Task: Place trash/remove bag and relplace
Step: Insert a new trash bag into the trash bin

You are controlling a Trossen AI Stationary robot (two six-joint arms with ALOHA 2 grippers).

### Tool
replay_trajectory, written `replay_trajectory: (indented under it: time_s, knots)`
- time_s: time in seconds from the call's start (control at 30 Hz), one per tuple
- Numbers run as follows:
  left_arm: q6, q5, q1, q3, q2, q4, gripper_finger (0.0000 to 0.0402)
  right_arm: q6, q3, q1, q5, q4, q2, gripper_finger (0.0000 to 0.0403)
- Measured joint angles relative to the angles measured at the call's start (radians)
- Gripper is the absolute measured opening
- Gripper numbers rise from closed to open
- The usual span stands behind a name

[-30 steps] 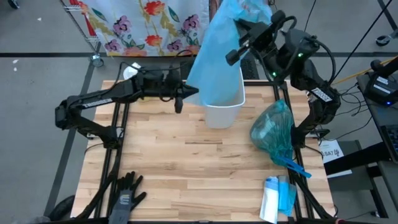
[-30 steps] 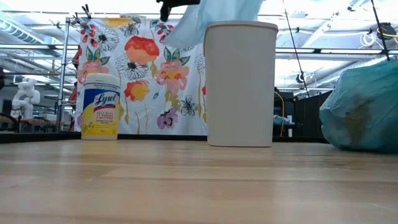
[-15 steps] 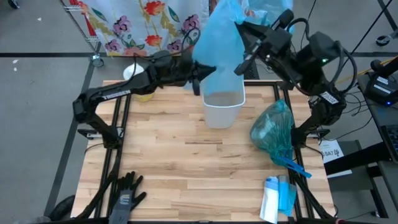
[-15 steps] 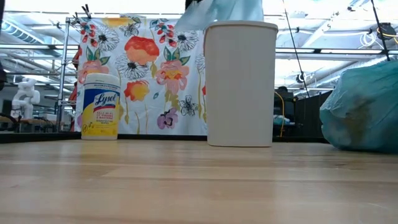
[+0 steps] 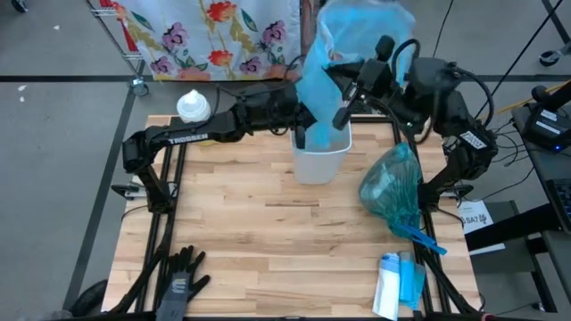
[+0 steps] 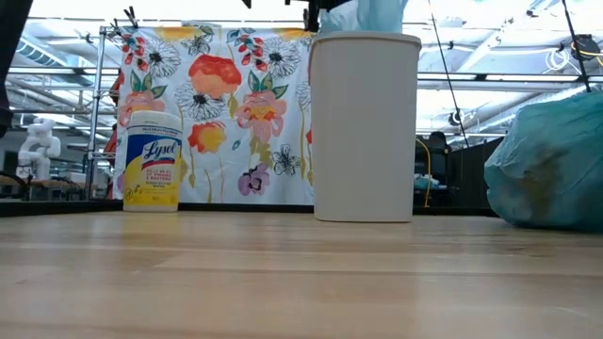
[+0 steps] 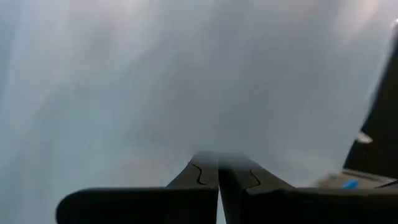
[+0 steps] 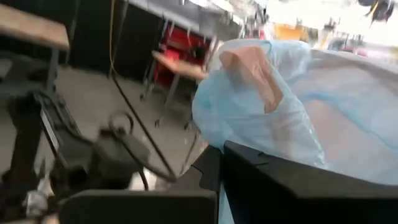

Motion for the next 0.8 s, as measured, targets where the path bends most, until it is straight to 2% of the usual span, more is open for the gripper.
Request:
replay_trajectory:
  time_s: [0.1, 0.27, 0.43, 0.57, 0.67, 0.8]
  knots:
    - [-0.039, 0.0, -0.019, 0.0, -0.002, 0.001, 0.0, 0.054, 0.0, -0.018, 0.005, -0.075, 0.0, 0.0]
    - [0.012, -0.007, -0.019, 0.0, -0.032, 0.005, 0.001, 0.107, 0.0, -0.03, -0.003, -0.151, -0.007, 0.0]
    - [-0.055, -0.009, -0.017, 0.0, -0.051, -0.055, 0.0016, 0.152, 0.0, -0.029, -0.005, -0.24, -0.006, 0.0]
    - [-0.113, -0.013, -0.018, -0.002, -0.097, -0.249, 0.0016, 0.174, -0.001, -0.029, -0.004, -0.308, -0.005, 0.0]
    - [-0.181, -0.075, -0.016, 0.001, -0.133, -0.452, 0.0016, 0.179, -0.015, -0.035, -0.003, -0.315, -0.002, 0.0]
    - [-0.226, -0.151, -0.016, -0.003, -0.142, -0.622, 0.0016, 0.201, -0.028, -0.042, -0.013, -0.311, -0.001, 0.0]
